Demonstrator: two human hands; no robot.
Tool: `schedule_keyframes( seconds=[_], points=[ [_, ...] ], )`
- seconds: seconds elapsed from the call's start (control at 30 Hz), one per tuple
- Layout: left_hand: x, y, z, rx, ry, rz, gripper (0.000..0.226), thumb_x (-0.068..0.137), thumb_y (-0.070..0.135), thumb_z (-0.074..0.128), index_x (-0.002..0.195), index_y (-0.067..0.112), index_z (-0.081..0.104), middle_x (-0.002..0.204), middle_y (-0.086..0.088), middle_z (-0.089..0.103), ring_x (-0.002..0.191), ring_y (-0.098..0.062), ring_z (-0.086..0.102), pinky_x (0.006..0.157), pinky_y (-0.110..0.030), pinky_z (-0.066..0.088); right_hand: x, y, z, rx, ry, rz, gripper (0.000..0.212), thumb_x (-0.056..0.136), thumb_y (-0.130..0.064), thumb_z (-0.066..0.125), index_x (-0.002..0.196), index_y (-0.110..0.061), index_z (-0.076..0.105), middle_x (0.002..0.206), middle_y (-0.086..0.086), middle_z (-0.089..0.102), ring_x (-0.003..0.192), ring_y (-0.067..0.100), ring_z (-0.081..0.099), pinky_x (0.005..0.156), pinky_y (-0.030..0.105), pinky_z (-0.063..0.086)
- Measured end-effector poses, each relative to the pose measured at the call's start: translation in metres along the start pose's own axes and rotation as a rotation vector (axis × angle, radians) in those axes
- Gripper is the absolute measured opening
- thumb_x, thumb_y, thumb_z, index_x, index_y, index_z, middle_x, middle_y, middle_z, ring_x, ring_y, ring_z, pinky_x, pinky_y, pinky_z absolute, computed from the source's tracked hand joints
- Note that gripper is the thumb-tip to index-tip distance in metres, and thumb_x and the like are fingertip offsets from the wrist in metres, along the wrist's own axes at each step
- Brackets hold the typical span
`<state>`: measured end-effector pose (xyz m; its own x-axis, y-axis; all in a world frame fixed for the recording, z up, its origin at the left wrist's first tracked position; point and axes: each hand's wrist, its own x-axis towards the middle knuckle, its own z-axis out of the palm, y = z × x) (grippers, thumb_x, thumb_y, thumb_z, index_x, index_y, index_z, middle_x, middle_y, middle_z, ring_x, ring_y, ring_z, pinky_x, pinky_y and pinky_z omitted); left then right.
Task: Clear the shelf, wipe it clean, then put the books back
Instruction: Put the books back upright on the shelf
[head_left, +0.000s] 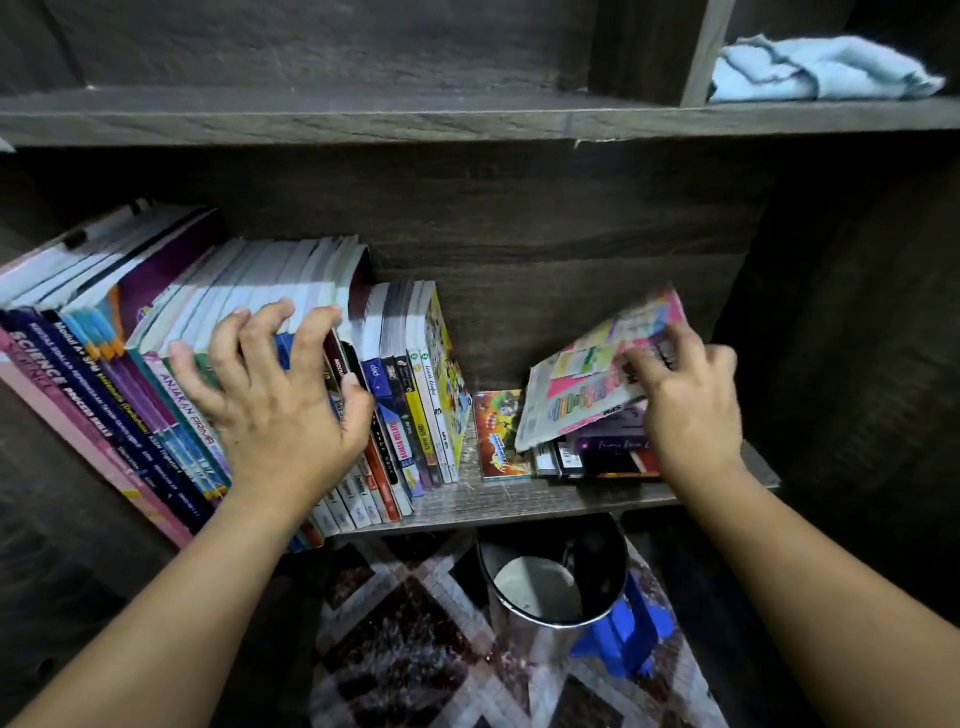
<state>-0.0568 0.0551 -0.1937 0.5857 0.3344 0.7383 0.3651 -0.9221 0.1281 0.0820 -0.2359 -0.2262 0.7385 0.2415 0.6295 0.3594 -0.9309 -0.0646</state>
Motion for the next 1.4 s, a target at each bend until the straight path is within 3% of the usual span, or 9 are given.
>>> schedule_keyframes(
  seconds=[0.2,0.43,0.6,0.77,0.87,0.93,1.07,1.2,1.4],
  points=[
    [0.0,0.001,0.001,0.002,-0.015,-0.025,0.058,0.072,0.035,0.043,0.128,0.021,0.046,0.134,-0.014,0.04,0.133,-0.035,0.026,0.111,-0.06,-0.004,0.005,-0.08,-0.005,0.672,-0.182,0.092,0.037,0.101,-0.037,0.046,0.136,-0.025,0.049,0.128,-0.002,0.051,0.119,0.014,0.044,0.096,0.028,0.031],
    [0.0,-0.002,0.001,0.0,-0.02,-0.014,0.058,0.074,0.037,0.041,0.129,0.022,0.047,0.135,-0.013,0.041,0.133,-0.034,0.026,0.111,-0.057,-0.006,-0.014,-0.12,0.016,0.607,-0.414,-0.472,0.076,0.083,-0.017,0.053,0.151,-0.038,0.024,0.162,-0.004,-0.01,0.105,0.032,0.061,0.075,0.038,0.053],
    [-0.001,-0.003,0.002,-0.011,-0.003,-0.003,0.056,0.074,0.038,0.043,0.128,0.024,0.046,0.134,-0.013,0.041,0.133,-0.033,0.026,0.111,-0.056,-0.005,-0.038,-0.142,0.051,0.782,-0.366,-0.385,0.081,0.095,-0.026,0.035,0.139,-0.059,-0.024,0.164,0.0,-0.004,0.111,0.052,0.055,0.084,0.059,0.05],
    [0.0,-0.004,0.003,-0.014,0.004,0.009,0.056,0.074,0.037,0.047,0.129,0.024,0.048,0.134,-0.012,0.042,0.133,-0.032,0.026,0.111,-0.05,-0.011,-0.057,-0.136,0.065,0.959,-0.314,-0.222,0.081,0.096,-0.039,0.048,0.144,-0.055,-0.016,0.156,0.0,0.026,0.124,0.03,0.055,0.1,0.037,0.046],
    [0.0,-0.004,0.004,-0.015,0.016,0.009,0.055,0.075,0.037,0.047,0.128,0.024,0.048,0.134,-0.012,0.043,0.133,-0.032,0.026,0.111,-0.05,-0.01,-0.059,-0.139,0.073,0.901,-0.586,-0.008,0.081,0.097,-0.031,0.056,0.151,-0.043,-0.003,0.11,0.004,0.066,0.096,0.02,0.059,0.077,0.023,0.039],
    [0.0,-0.004,0.005,-0.011,0.022,0.008,0.055,0.074,0.036,0.047,0.128,0.024,0.048,0.133,-0.012,0.043,0.132,-0.032,0.026,0.111,-0.051,-0.009,-0.052,-0.136,0.075,0.816,-0.688,0.003,0.077,0.098,-0.03,0.054,0.153,-0.038,0.0,0.107,0.006,0.066,0.102,0.024,0.06,0.072,0.021,0.033],
    [0.0,-0.002,0.004,-0.006,0.019,0.002,0.055,0.074,0.035,0.048,0.128,0.024,0.049,0.134,-0.011,0.043,0.133,-0.031,0.027,0.111,-0.053,-0.008,-0.023,-0.123,0.072,0.636,-0.897,-0.137,0.08,0.097,-0.035,0.056,0.154,-0.03,0.002,0.147,0.011,0.046,0.134,0.028,0.043,0.103,0.03,0.033],
    [0.0,-0.002,0.002,-0.008,0.018,-0.001,0.055,0.075,0.035,0.048,0.129,0.023,0.047,0.134,-0.011,0.042,0.134,-0.032,0.026,0.111,-0.05,-0.012,-0.026,-0.114,0.078,0.129,-1.003,-0.368,0.088,0.094,-0.045,0.056,0.155,-0.023,-0.003,0.162,0.004,0.011,0.149,0.028,0.004,0.119,0.053,0.001],
    [0.0,-0.001,0.0,-0.007,0.009,0.002,0.056,0.074,0.034,0.049,0.129,0.024,0.046,0.134,-0.012,0.042,0.133,-0.033,0.027,0.111,-0.053,-0.008,-0.027,-0.101,0.099,-0.131,-0.77,-0.449,0.042,0.101,-0.049,0.034,0.141,-0.036,0.032,0.149,0.008,0.036,0.134,0.027,0.039,0.107,0.046,0.023]
  ],
)
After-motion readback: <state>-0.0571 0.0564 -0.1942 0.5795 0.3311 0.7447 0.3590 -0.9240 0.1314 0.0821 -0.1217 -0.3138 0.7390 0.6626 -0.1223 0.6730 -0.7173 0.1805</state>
